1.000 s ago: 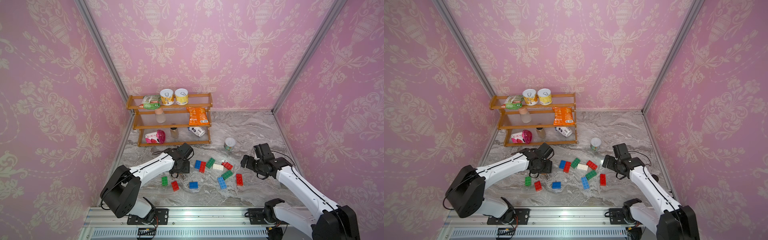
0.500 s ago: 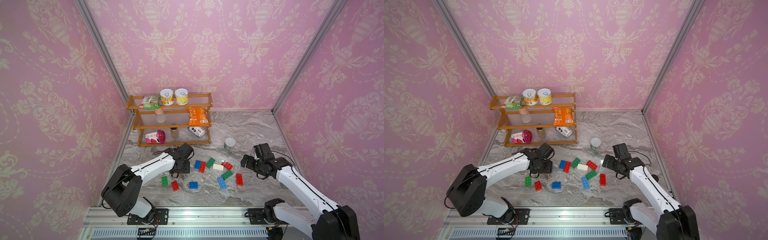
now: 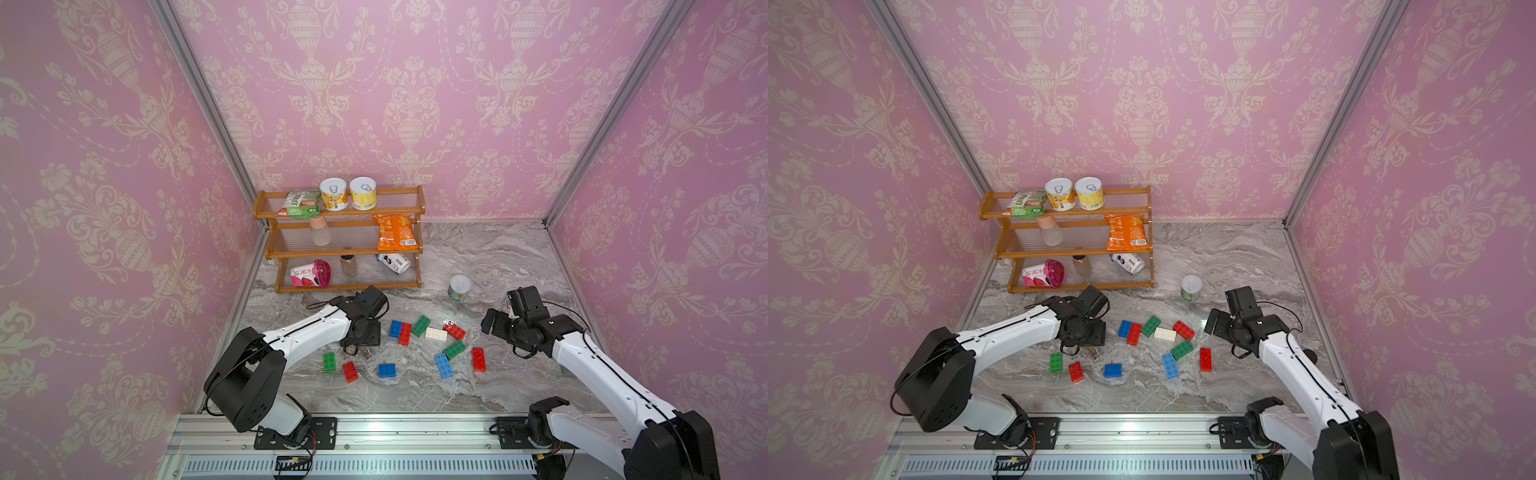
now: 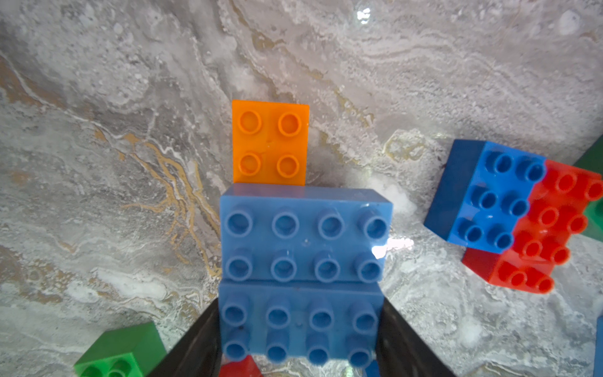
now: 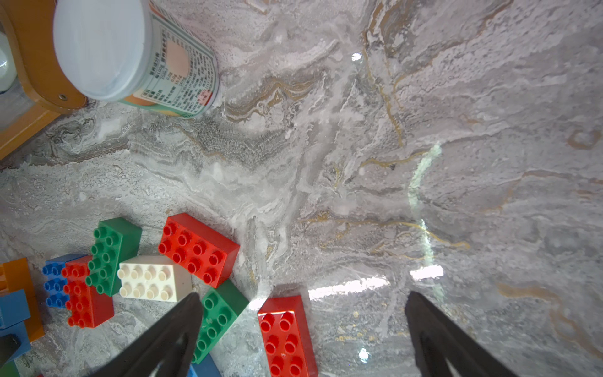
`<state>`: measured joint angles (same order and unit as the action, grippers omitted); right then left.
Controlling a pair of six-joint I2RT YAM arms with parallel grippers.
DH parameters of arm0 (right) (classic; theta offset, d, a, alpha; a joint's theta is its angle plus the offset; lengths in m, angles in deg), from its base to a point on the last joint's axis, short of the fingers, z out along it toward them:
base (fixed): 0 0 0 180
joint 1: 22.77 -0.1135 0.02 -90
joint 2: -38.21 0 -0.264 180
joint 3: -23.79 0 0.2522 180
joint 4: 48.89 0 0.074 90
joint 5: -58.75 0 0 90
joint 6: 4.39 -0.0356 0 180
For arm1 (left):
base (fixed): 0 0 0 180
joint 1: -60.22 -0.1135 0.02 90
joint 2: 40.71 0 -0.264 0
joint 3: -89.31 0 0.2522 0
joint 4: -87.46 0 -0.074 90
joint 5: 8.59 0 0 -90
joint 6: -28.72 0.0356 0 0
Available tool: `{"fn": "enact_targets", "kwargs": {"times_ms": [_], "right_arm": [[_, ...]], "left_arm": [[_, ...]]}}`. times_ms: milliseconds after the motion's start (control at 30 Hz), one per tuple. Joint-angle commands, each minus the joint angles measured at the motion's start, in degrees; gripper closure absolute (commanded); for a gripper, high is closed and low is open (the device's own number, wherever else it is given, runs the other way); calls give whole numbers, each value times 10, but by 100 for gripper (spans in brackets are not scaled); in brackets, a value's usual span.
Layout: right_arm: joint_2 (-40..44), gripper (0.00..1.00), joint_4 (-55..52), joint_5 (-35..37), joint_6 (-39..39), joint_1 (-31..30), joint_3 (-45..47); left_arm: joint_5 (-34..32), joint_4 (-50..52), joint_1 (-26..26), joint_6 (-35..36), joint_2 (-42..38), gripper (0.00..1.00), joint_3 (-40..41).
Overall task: Assemble a rectangle with lego
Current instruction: Assemble the lego brick with the lego brick.
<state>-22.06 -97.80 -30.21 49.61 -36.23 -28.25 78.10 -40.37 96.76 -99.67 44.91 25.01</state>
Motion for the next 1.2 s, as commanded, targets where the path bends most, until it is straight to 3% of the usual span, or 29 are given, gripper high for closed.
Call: {"fn": "enact_targets", "kwargs": {"times_ms": [0,400,867,1167], "right_arm": [[3,0,2,9,-7,-4,4],[8,0,-4,16,-8,-3,6],[11,0,-10,18,-8,-3,5],[7,0,-10,20,-8,-4,2]], "left_arm": [[-10,11,-4,7,20,92,9],[-10,13,-5,9,54,100,15],[48,-49,-16,-15,77,100,53],[41,-47,-21,-23,83,100,52]]}}
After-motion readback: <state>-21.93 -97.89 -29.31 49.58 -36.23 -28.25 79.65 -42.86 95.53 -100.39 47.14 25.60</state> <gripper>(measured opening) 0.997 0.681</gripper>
